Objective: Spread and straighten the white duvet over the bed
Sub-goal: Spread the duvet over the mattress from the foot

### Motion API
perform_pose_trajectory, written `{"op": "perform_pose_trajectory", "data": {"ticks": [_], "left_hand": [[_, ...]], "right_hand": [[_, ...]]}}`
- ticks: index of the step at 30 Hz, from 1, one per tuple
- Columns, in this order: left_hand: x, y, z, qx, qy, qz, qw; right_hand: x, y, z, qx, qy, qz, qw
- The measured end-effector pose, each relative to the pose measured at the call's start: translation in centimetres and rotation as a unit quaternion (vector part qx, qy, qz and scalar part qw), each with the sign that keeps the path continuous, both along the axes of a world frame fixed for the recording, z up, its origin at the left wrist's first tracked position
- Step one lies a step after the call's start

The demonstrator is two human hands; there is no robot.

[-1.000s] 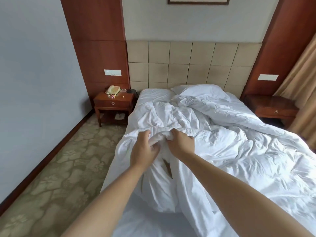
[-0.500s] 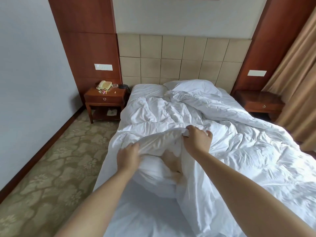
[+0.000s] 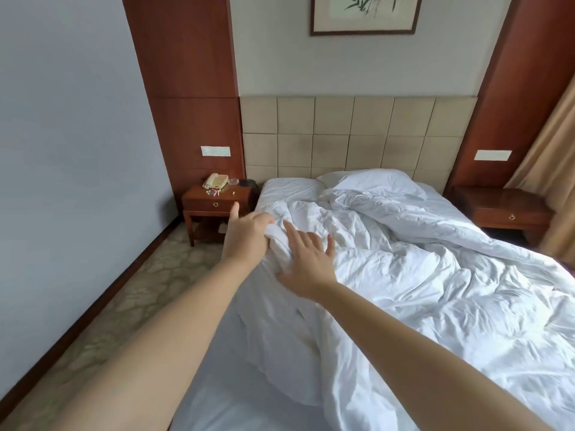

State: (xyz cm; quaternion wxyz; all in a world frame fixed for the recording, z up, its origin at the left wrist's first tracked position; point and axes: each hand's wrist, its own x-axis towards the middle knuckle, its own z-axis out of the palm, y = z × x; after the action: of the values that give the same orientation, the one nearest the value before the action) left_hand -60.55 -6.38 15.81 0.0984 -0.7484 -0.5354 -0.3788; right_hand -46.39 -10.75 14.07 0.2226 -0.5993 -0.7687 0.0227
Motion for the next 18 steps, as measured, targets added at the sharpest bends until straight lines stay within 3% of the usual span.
{"op": "perform_pose_trajectory", "data": {"ticks": [2, 5, 9, 11, 13, 16, 18], "left_hand": [[-0.5, -0.7, -1.8, -0.01, 0.002, -0.015, 1.0], [-1.0, -2.0, -4.3, 0.021, -0.012, -0.017, 1.0], [-1.6, -3.8, -7.4, 0.016, -0.054, 0.055, 0.997], [-1.2, -4.9, -8.9, 0.008, -0.048, 0.09, 0.995], [-0.3, -6.3, -10.0, -0.055, -0.078, 0.121, 0.988], [0.8, -7.3, -11.4, -0.171, -0.195, 0.184, 0.948], [0.9, -7.8, -12.4, -0.206, -0.191, 0.214, 0.935]], "right_hand": [[-0.6, 0.0, -0.7, -0.029, -0.016, 0.003, 0.999], [-1.1, 0.1, -1.5, 0.021, -0.086, 0.001, 0.996], [-0.8, -0.1, -1.7, 0.083, -0.141, 0.029, 0.986], [-0.7, -0.3, -1.5, 0.114, -0.12, 0.013, 0.986], [-1.2, -0.7, -1.7, 0.123, -0.1, -0.011, 0.987], [-1.8, -1.3, -2.2, 0.14, -0.078, -0.042, 0.986], [-1.6, -1.3, -2.4, 0.155, -0.07, -0.067, 0.983]]}}
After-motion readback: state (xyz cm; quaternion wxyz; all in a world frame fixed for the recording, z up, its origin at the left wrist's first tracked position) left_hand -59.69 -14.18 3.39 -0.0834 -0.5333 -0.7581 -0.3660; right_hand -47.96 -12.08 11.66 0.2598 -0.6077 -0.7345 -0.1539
